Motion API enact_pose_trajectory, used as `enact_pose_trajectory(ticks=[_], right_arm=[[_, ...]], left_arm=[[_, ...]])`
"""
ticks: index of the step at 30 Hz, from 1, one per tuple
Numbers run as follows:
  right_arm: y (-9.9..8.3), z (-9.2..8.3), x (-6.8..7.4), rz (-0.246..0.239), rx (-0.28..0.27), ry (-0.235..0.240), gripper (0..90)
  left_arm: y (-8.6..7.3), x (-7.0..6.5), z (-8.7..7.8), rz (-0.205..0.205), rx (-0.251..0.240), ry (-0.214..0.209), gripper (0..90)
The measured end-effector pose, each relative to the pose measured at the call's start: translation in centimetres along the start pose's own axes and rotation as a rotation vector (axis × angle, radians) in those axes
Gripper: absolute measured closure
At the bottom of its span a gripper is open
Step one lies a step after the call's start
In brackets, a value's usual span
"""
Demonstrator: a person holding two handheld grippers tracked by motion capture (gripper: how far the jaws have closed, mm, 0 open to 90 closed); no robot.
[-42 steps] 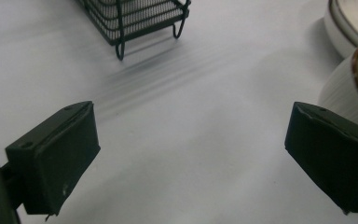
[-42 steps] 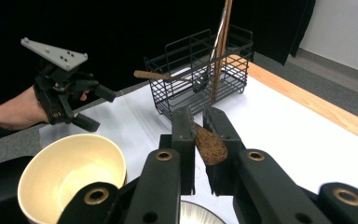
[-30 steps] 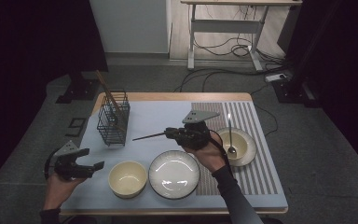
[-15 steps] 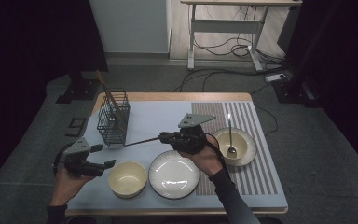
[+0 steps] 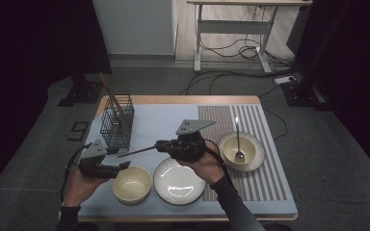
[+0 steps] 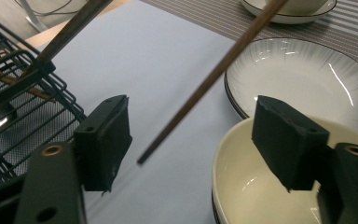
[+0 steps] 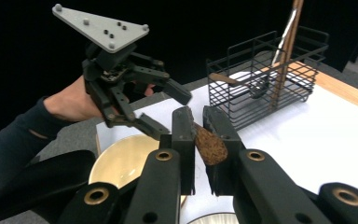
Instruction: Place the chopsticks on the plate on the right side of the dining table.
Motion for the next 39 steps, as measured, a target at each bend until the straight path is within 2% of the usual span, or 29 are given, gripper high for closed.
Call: enact_pose_trajectory(ticks=[3,8,12,16,22,28,39], right_arm=[[0.1,0.3,0.3,-0.006,0.003,0.010,82.9],[0.3,0.7,0.6,-0.011,0.009,0.021,82.9],[0.3,0.8,0.6,-0.007,0.008,0.023,82.9],[0.4,0.8,0.5,0.001,0.010,0.024,82.9],[0.3,1.0,0.1,0.026,0.012,0.035,82.9],[0.5,1.2,-0.8,0.073,0.002,0.055,82.7],[0.9,1.8,-2.2,0.140,0.001,0.052,80.6]], left_arm=[[0.1,-0.1,0.3,0.010,0.001,-0.002,34.5],[0.0,-0.2,0.4,0.044,-0.008,0.026,47.1],[-0.1,-0.2,0.4,0.069,-0.004,0.020,57.7],[-0.1,-0.1,0.5,0.074,0.001,-0.004,67.8],[-0.2,0.0,0.4,0.091,0.013,-0.019,72.6],[-0.3,-0.1,0.4,0.113,0.016,-0.034,75.5],[-0.4,-0.1,0.5,0.175,0.019,-0.027,80.3]])
Point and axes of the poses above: each handheld gripper's, and its own axes: z roughly forward along the jaws, y roughly out of its top, x roughly to its left, the point moved 1 cm from there along z, roughly forward along the jaws, and after that the axes turned 3 degrees about -z, right-handed, at the moved point
